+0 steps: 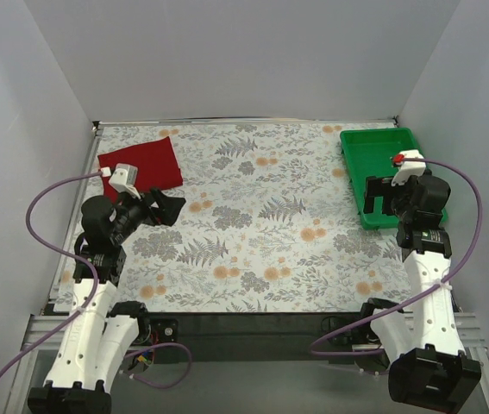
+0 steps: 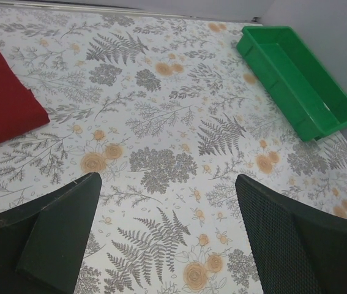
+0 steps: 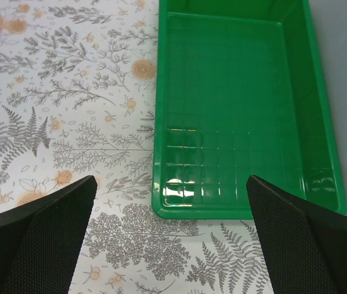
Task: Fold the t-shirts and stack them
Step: Neatly place the folded tshirt to the corner
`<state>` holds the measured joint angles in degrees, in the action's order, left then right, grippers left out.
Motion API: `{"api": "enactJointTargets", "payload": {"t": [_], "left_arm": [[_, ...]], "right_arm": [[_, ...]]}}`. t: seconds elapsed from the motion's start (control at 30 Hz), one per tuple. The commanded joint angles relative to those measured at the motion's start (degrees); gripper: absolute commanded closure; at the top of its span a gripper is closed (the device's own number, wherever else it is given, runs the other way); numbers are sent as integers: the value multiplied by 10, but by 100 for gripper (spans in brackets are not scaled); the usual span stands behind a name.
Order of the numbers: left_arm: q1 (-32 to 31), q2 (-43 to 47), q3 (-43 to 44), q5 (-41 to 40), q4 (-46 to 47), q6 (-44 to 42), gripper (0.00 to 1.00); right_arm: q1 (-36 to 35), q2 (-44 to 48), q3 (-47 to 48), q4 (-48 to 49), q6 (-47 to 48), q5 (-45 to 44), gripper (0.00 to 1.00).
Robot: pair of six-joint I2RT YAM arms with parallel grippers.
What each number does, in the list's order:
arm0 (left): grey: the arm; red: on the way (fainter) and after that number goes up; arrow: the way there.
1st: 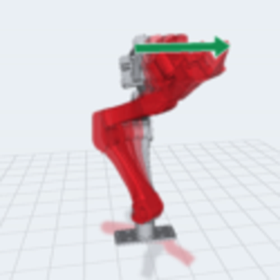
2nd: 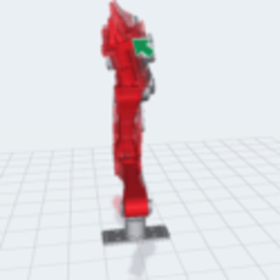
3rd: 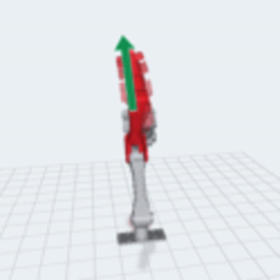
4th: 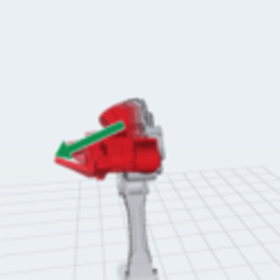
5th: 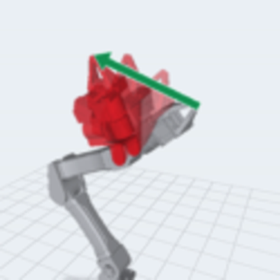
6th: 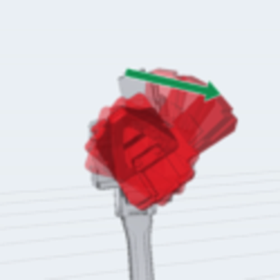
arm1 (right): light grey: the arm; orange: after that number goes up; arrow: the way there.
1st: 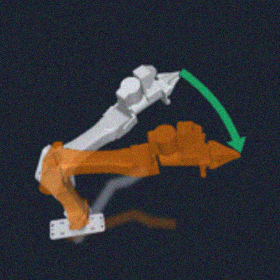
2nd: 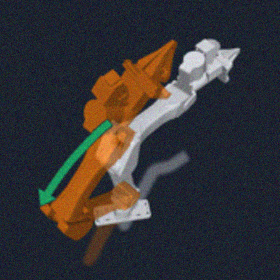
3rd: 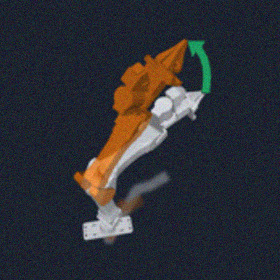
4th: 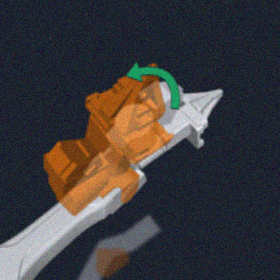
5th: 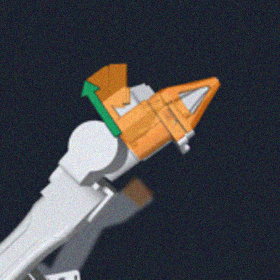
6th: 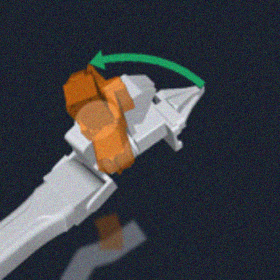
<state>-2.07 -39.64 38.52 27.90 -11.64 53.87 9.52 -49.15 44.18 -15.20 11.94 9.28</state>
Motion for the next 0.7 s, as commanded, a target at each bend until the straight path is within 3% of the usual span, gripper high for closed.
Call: {"api": "enactJointTargets", "payload": {"t": [0.0, 0.67], "left_arm": [[-3, 3, -20, -40, -8, -15, 15], [-19, 25, -67, -103, 11, -12, 7]], "right_arm": [[2, 20, -3, 25, -52, -59, 2], [2, 38, -52, 47, -49, -90, 2]]}}
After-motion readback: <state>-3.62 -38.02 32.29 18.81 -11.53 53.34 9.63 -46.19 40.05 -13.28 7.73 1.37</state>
